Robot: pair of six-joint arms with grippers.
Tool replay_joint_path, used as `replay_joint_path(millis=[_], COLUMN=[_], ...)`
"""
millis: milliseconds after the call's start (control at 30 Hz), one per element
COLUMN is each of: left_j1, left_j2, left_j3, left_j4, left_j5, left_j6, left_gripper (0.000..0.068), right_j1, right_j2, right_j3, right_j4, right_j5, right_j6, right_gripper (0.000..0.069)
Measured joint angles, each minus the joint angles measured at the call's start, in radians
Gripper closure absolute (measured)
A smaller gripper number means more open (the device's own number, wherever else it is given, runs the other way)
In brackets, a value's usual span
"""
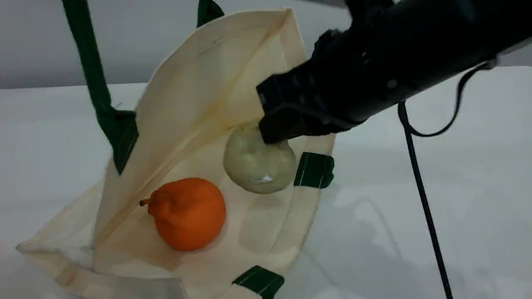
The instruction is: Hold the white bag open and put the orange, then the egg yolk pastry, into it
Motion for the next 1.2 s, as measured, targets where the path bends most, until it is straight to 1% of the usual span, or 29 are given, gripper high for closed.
replay_joint_path(millis=[67,167,367,467,667,867,933,1067,1167,1200], left_j1=[0.000,0.000,0.000,0.000,0.000,0.000,0.000,0.000,0.000,0.000], left_j2=[0.000,0.000,0.000,0.000,0.000,0.000,0.000,0.000,0.000,0.000], left_j3=[0.000,0.000,0.000,0.000,0.000,0.000,0.000,0.000,0.000,0.000], left_j4=[0.000,0.000,0.000,0.000,0.000,0.002,0.003,0.004,0.004,0.006], left_j5=[0.004,0.018,0.025,0.026,0.033,0.033,0.033,0.034,0.032,0.032], left_j6=[0.002,0.002,0.002,0.002,0.002,0.004,0.004,0.004,0.004,0.004], left_gripper=[0.0614,0.0614,0.0614,0.0614,0.0614,0.0614,0.0614,0.0614,0.0614,0.0614], right_j1=[-0.001,-0.001,-0.001,-0.001,-0.001,0.013,0.026,0.037,0.038,0.038], right_j2=[0.038,0.107,0.236,0.286,0.370,0.411,0.411,0.410,0.410,0.410], right_j3=[-0.030,-0.082,-0.200,-0.245,-0.332,-0.353,-0.353,-0.353,-0.353,-0.353], right_j4=[0.000,-0.005,-0.007,-0.008,-0.008,-0.009,-0.008,-0.006,-0.006,-0.006], right_j5=[-0.009,0.039,0.061,0.101,0.122,0.227,0.224,0.211,0.215,0.215], right_j6=[0.003,0.003,0.003,0.003,0.026,0.053,0.053,0.053,0.045,0.045], right_gripper=[0.0673,0.0673,0.0673,0.0673,0.0673,0.0671,0.0666,0.0624,0.0559,0.0528])
